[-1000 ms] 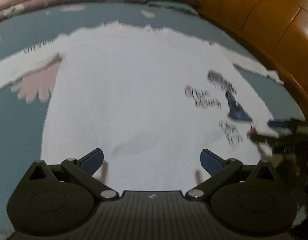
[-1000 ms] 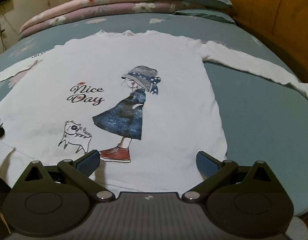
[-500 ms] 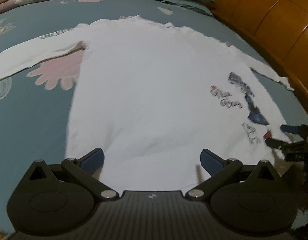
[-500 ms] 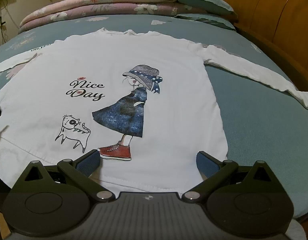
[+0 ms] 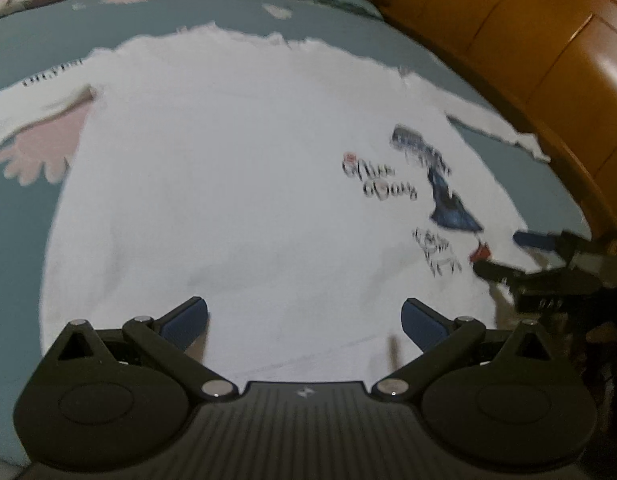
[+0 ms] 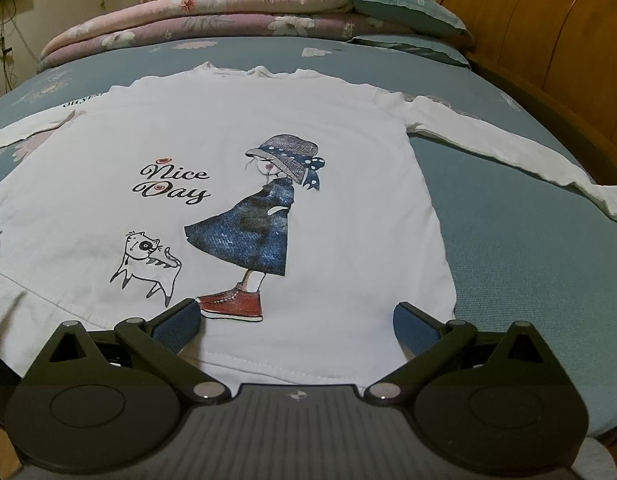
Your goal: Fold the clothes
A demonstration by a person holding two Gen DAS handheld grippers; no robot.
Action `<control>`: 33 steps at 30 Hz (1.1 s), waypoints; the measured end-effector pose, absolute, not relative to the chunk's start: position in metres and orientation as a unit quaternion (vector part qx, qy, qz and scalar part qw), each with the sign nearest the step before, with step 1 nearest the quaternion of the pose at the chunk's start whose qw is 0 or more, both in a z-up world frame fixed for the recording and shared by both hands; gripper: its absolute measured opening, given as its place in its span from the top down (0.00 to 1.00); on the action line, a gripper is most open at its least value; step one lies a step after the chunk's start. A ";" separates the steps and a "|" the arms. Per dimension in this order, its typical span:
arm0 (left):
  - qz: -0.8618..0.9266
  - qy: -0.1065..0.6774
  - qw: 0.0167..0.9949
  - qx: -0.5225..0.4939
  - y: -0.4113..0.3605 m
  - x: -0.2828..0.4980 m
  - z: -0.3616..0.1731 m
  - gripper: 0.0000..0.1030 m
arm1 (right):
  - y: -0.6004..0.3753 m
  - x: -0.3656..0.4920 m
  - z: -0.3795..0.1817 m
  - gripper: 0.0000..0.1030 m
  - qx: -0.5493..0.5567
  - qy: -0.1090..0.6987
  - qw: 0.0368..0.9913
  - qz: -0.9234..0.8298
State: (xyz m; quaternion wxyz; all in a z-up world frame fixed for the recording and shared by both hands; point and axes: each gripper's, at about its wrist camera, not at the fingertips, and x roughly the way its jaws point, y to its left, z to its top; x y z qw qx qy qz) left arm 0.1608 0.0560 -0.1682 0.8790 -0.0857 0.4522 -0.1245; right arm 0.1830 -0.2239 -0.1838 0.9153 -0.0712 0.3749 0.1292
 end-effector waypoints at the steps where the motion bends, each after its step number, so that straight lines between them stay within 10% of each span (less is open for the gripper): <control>1: -0.125 0.446 0.883 -0.078 0.054 0.157 -0.170 0.01 | -0.224 0.183 -0.184 0.00 -0.071 0.375 0.915 0.129; 33: -0.172 0.433 0.883 -0.056 -0.030 0.286 -0.159 0.01 | -0.217 0.198 -0.174 0.00 -0.073 0.409 0.899 0.141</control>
